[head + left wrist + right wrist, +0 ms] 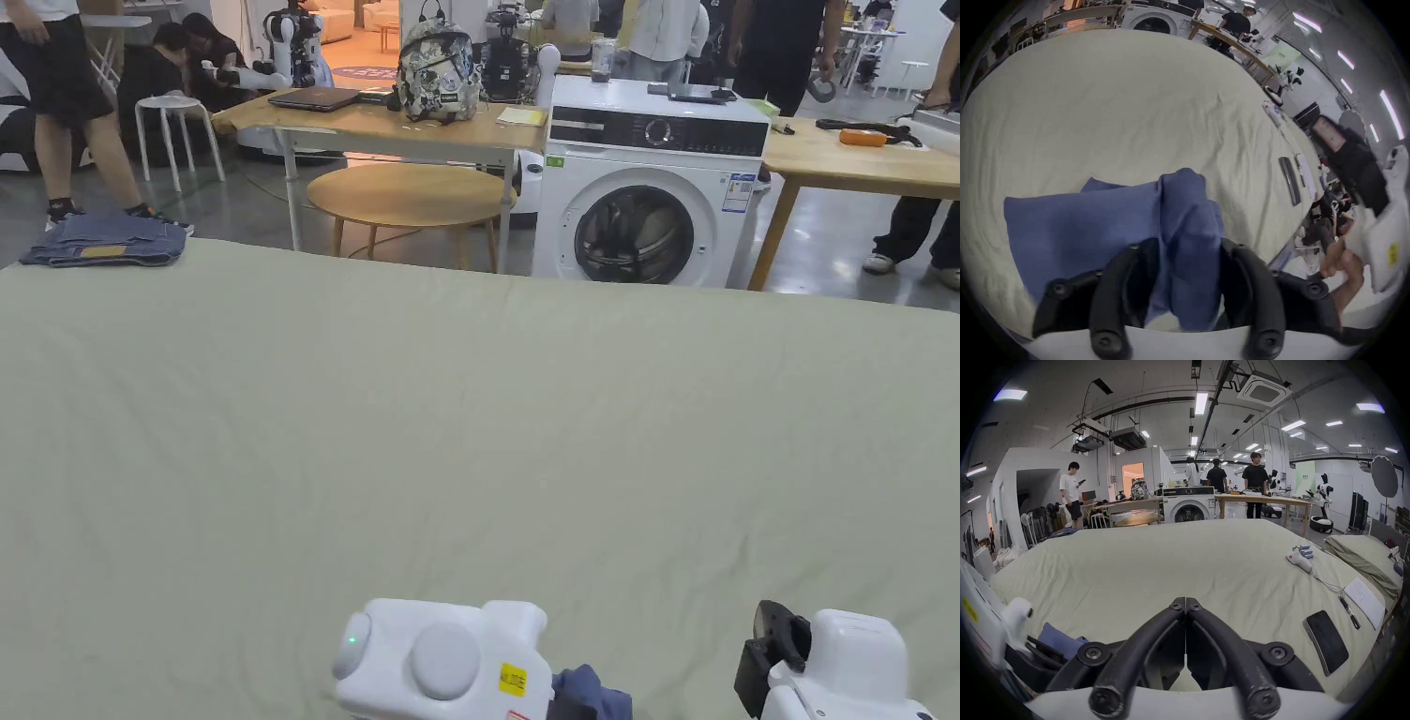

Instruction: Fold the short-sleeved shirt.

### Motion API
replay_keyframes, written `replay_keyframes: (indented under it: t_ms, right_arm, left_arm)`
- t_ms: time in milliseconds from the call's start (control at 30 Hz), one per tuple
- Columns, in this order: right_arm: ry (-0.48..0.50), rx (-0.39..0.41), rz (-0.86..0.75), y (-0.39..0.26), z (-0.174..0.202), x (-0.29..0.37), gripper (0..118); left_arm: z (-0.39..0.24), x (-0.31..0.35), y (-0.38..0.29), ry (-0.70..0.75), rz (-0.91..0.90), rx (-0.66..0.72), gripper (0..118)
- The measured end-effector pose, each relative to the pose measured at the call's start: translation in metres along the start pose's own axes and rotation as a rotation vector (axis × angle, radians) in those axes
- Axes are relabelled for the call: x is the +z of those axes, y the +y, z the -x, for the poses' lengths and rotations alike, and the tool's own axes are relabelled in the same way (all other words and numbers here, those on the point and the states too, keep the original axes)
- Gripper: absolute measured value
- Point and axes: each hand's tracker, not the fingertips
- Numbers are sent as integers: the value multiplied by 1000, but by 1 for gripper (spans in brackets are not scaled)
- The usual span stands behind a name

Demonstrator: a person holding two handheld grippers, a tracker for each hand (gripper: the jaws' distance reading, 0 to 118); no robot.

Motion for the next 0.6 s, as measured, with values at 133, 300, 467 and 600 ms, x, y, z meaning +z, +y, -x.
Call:
replay_keyframes:
  t_ms: [133,300,467,600]
  right_arm:
    - [1,-10,1,0,-1,0,0]
    - [3,-21,3,-2,-1,0,0]
    - [6,-22,9,-4,0,-1,0]
    - [7,-18,8,-4,0,0,0]
  left_arm:
    - [11,36,0,-132,-104,57,47]
    - [35,21,4,-162,-140,113,11]
    - [57,-52,-2,-360,-22,274,0]
    - [54,-90,-9,-305,4,217,0]
